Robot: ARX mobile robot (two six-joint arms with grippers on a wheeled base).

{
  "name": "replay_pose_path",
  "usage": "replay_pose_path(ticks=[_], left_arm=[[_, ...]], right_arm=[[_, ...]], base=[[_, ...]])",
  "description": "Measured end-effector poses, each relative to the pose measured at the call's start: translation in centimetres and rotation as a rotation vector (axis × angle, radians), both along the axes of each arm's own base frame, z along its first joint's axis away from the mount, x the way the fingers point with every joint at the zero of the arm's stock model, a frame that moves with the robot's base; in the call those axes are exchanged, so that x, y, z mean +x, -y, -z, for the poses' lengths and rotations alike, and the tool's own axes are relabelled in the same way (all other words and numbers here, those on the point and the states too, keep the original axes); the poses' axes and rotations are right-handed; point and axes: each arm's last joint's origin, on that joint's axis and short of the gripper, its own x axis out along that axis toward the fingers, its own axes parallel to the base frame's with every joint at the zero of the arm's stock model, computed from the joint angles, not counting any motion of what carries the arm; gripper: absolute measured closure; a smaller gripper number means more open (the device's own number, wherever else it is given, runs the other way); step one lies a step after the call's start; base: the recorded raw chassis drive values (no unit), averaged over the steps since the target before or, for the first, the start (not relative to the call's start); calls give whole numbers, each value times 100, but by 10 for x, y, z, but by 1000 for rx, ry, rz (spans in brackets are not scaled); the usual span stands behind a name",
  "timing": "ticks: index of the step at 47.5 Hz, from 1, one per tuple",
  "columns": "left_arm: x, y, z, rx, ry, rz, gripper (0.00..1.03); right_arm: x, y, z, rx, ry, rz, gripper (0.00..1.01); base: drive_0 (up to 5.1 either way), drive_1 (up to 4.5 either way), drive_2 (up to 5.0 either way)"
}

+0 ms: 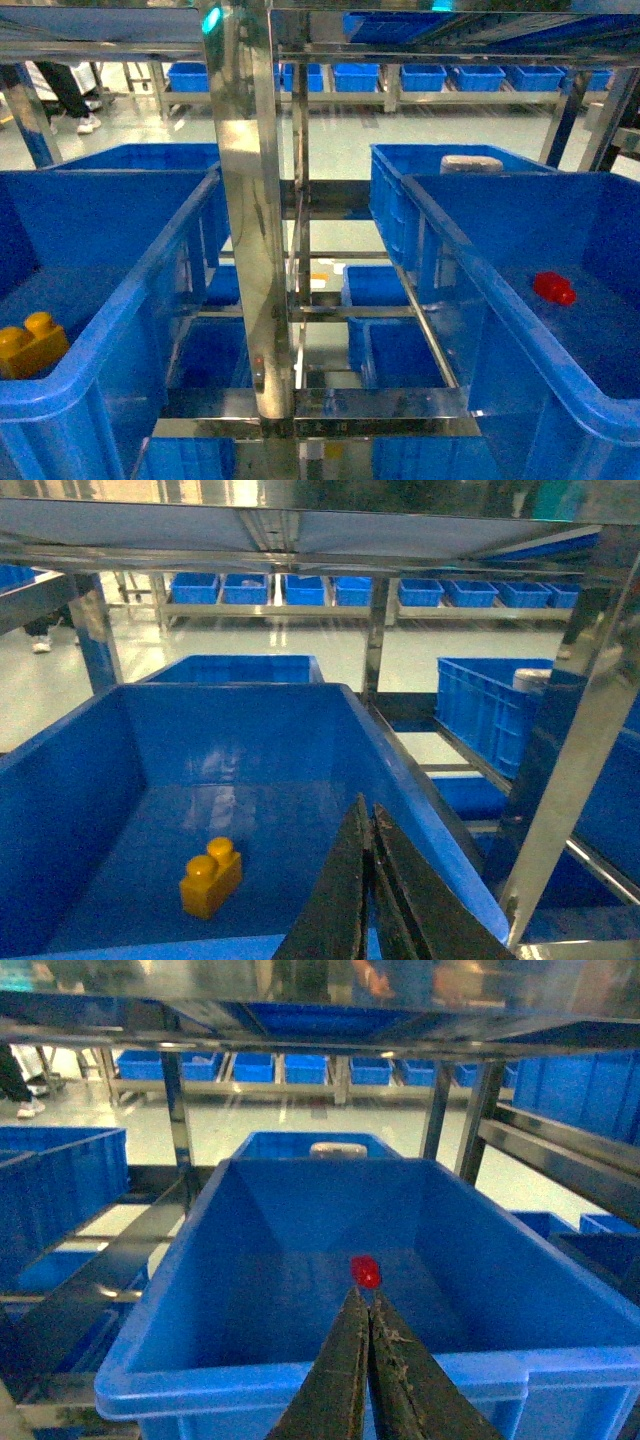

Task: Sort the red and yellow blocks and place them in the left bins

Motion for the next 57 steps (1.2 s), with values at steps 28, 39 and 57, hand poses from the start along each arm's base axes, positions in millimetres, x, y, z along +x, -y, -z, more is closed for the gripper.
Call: replay_pose_path(ticks=[28,39,57], left_arm=[[0,0,0,0,0,0,37],[0,0,0,1,0,0,4],[0,0,0,1,0,0,5]], right_arm=[[0,0,0,0,1,0,43],[0,0,0,0,1,0,1],[0,0,0,0,1,0,3]], base=[[0,0,0],[0,0,0],[0,0,0]])
